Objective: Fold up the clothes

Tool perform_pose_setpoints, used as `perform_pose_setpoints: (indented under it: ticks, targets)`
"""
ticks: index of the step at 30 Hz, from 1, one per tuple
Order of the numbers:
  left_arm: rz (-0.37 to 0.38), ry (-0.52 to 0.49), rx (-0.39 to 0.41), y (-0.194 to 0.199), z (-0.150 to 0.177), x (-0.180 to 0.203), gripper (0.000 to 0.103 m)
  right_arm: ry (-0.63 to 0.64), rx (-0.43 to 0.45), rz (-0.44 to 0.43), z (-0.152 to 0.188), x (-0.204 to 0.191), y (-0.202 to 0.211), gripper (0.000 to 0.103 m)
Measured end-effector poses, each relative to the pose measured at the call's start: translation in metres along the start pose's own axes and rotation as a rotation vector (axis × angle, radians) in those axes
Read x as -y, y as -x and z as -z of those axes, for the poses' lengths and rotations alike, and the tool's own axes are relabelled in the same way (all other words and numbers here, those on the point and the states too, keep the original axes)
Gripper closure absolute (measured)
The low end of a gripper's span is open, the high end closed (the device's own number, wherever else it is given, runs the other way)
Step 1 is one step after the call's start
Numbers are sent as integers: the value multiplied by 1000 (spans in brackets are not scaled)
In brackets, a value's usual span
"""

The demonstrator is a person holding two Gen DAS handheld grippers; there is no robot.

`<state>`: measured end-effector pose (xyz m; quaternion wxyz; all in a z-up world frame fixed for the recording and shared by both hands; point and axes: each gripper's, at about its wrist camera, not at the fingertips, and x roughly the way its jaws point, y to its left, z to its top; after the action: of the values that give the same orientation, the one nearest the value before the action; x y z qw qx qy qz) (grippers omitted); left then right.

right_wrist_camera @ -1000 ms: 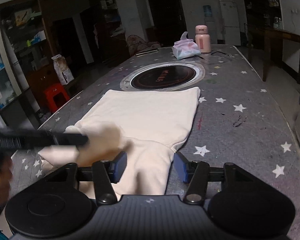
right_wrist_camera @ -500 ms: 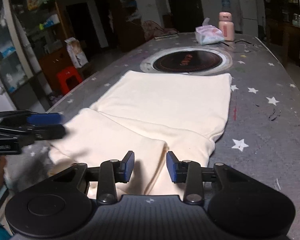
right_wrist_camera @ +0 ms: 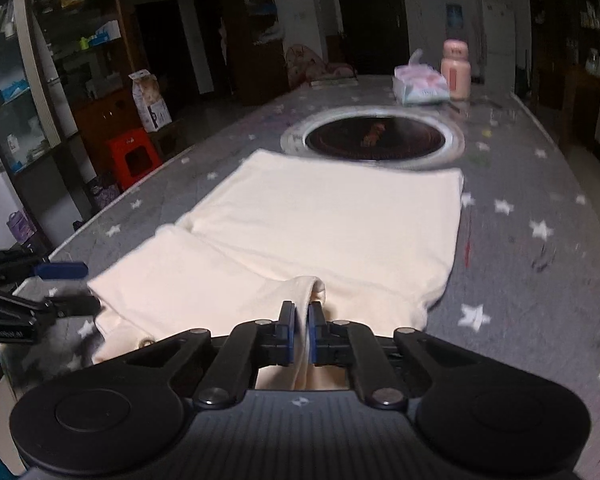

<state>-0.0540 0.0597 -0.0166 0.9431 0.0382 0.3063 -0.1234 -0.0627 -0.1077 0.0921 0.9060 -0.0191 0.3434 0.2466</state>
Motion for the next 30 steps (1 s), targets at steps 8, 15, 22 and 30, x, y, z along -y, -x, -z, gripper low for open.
perform_pose_setpoints:
  ticks: [8,15,22,30]
  targets:
    - [-19,-67,-8,-7,6,8,90,113,89,50,-31,-15,29,97]
    - [-19,-68,-19,-8,8,3,93,74,65,92,-27,-6,29,97]
    - [9,-83,-43,5,2,-2,81,39,-20,125,-6,9,7,95]
    - [70,-45,40,-3,-38,3,80,58,10,62,-3,2,2,94]
